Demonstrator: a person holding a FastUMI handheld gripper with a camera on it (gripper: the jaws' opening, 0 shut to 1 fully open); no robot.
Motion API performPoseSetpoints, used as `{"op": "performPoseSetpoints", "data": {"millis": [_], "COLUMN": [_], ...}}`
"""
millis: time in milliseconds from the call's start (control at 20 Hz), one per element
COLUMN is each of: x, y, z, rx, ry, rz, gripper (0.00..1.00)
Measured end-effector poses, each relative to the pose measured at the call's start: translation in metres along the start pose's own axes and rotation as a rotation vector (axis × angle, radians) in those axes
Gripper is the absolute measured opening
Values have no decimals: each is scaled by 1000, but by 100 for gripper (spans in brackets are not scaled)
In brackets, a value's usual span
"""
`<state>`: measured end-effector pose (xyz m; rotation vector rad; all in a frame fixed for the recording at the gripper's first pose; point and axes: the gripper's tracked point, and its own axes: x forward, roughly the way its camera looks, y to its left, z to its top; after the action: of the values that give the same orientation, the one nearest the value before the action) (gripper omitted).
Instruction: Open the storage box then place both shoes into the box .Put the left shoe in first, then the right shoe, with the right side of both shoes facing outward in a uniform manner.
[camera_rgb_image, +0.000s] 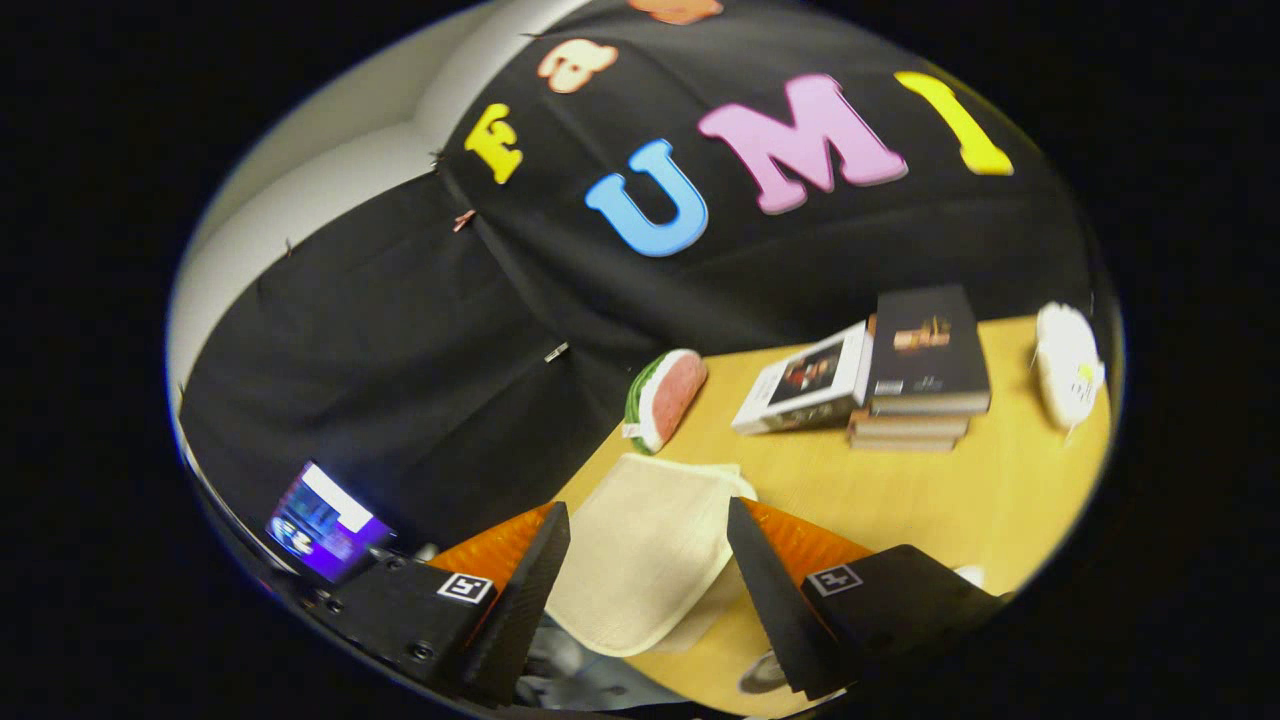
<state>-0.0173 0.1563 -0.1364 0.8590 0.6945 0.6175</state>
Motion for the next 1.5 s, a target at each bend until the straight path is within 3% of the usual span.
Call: {"op": "performPoseSetpoints", "data": {"millis": [150,400,550,700,800,950,1050,1200,1500], "x": [19,42,58,63,67,59,51,54,96], "y": [-21,-49,-51,-34,-35,-15,12,42,131], "z": [-40,-109,-129,-133,-142,-127,-110,-90,-56], "rx": [159,318,436,593,589,604,618,559,409], "ry": [124,282,301,307,330,303,260,196,124], "rz": [44,27,42,115,111,174,224,217,251], "gripper": [97,97,96,96,76,9,8,8,8]}}
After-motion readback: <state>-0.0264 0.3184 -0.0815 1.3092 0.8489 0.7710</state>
